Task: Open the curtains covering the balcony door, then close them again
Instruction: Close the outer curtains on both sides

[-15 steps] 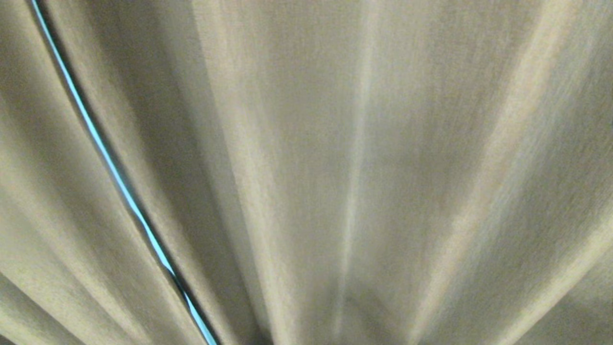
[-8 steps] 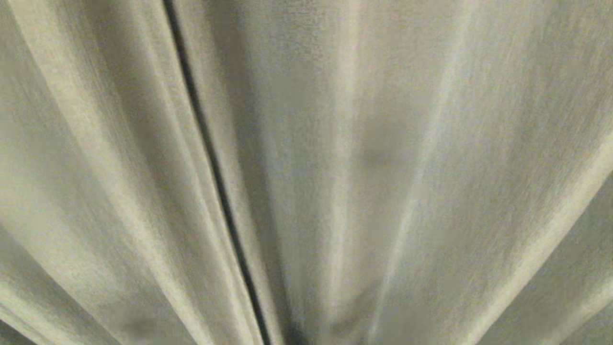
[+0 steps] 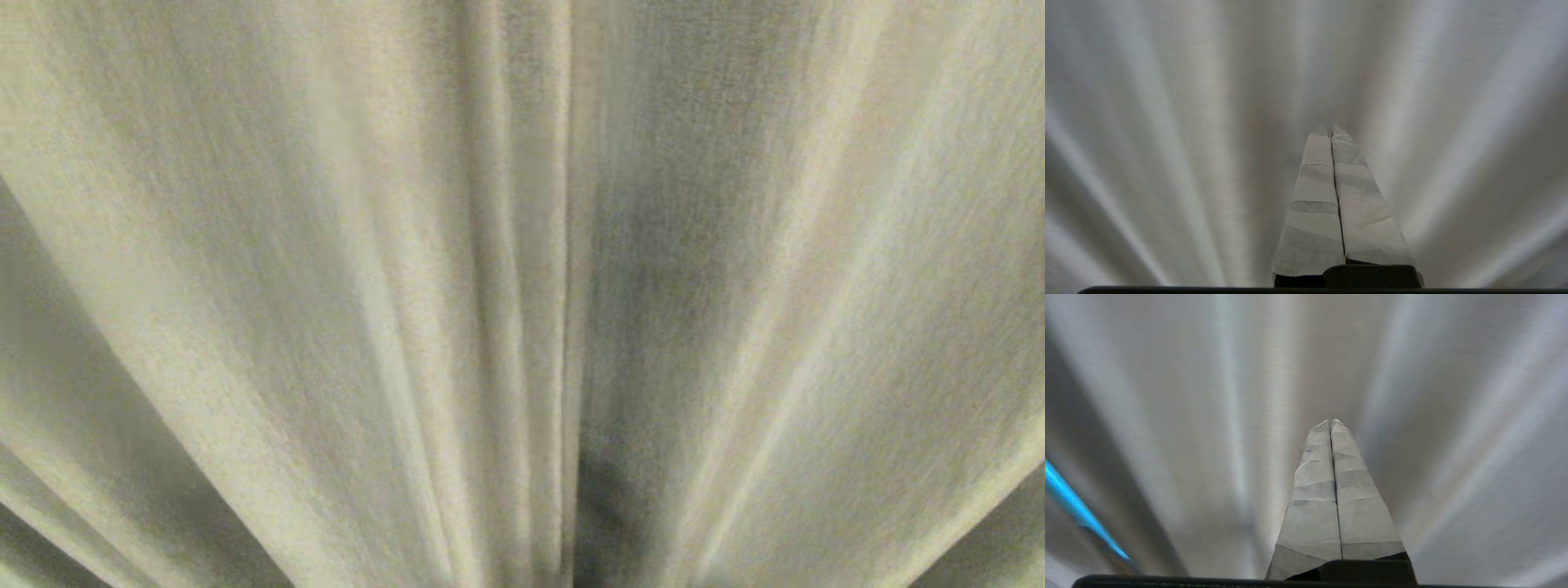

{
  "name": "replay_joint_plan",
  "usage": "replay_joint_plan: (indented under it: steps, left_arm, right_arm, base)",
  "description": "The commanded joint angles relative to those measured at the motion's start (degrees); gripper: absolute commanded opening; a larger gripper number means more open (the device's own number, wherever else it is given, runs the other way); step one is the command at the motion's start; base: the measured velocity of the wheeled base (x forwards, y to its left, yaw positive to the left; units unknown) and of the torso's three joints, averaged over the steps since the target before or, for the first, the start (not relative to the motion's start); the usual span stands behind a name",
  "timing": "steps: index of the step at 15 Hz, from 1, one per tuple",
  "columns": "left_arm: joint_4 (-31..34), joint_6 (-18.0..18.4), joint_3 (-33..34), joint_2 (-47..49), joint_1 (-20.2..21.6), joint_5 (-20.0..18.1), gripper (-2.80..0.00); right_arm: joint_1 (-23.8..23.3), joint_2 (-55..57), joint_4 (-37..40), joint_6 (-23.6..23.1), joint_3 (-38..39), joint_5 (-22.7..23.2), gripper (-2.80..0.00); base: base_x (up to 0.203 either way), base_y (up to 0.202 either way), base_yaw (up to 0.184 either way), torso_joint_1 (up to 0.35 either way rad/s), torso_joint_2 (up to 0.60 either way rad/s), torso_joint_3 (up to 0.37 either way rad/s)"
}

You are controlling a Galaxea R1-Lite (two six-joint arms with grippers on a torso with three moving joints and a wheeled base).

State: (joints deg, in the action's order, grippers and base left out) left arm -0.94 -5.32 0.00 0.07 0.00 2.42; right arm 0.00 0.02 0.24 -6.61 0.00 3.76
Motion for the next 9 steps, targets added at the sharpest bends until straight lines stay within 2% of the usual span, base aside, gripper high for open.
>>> replay_joint_plan:
  steps: [1,5,9]
  left_arm:
    - [0.0,0.0,0.0,-0.1,0.0,0.0,-2.80]
    - [0.0,0.0,0.0,0.0,0.0,0.0,-2.80]
    - [0.0,0.0,0.0,-0.1,0.0,0.0,-2.80]
  right_arm:
    - [0.0,0.0,0.0,0.0,0.0,0.0,-2.80]
    - [0.0,0.0,0.0,-0.1,0.0,0.0,-2.80]
    - [0.0,0.0,0.0,-0.1,0.0,0.0,-2.80]
  base:
    - [0.000,0.190,0.001,0.002,0.00,0.003]
    - [0.000,0.156,0.001,0.002,0.00,0.001]
    - [0.000,0.000,0.000,0.000,0.00,0.000]
